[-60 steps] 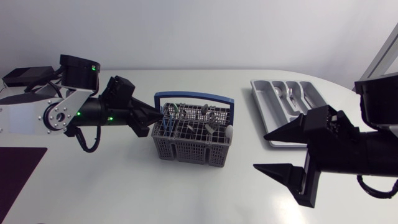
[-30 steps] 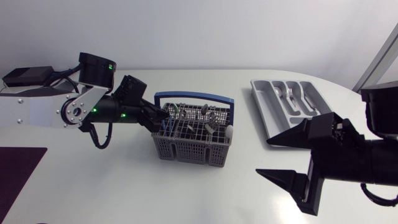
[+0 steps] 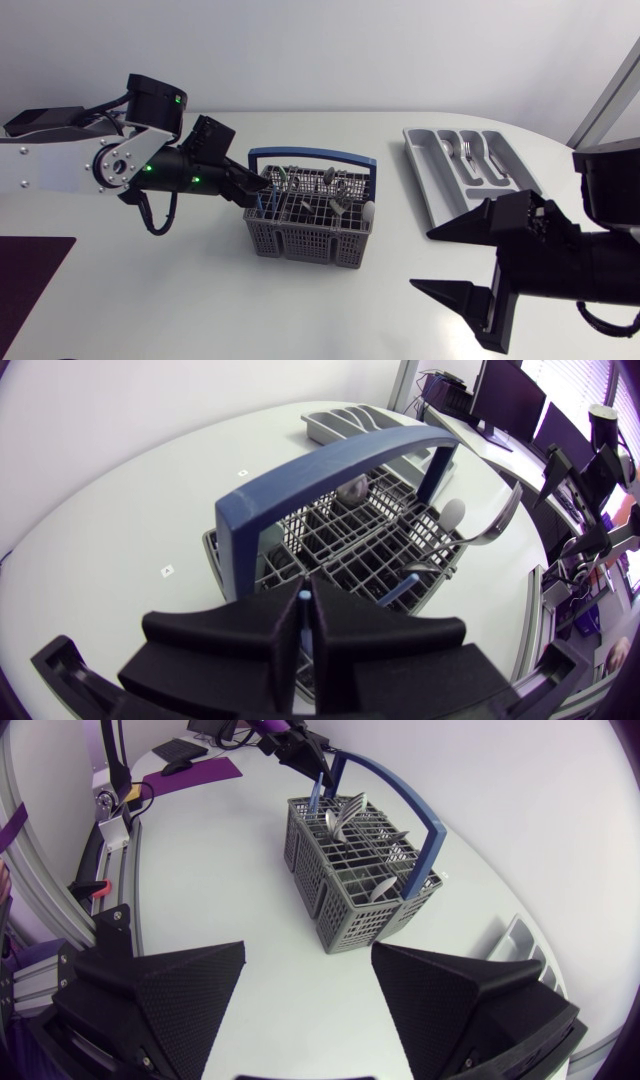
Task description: Unload the cutlery basket into the drawer organizer.
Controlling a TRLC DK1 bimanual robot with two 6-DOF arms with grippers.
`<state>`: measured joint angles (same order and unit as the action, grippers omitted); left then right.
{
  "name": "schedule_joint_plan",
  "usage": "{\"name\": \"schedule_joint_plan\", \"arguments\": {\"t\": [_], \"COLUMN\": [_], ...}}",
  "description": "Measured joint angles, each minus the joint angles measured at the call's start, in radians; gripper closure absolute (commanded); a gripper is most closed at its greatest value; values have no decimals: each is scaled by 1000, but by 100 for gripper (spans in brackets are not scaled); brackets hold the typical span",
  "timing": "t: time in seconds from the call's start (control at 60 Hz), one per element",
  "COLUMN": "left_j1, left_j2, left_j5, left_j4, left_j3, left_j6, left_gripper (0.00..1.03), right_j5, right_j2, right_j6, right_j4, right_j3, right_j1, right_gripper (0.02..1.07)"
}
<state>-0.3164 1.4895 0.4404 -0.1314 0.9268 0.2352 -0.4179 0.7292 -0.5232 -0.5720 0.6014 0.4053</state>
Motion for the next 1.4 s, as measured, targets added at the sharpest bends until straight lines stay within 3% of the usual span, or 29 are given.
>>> {"name": "schedule_joint_plan", "arguments": {"t": [0.433,0.85,1.083,1.4], "left_j1": [0,-4,-99,-139], "left_j2": [-116,-281,-324,-299], "left_j5": [3,3,3,201], "left_j4": [-165,-416,-447,-382], "left_j3": [103,382,393,267], "left_j6": [0,0,-61,-106], "left_gripper": [96,96,96,96], "right_j5": [26,87,132,124], "right_j2": [-12,-11,56,283], "right_j6": [21,57,116,177], "right_j4": [0,-5,4,105], "right_j3": [0,79,186,288], "right_j1": [49,160,288,368], "right_gripper": [16,16,16,16]}}
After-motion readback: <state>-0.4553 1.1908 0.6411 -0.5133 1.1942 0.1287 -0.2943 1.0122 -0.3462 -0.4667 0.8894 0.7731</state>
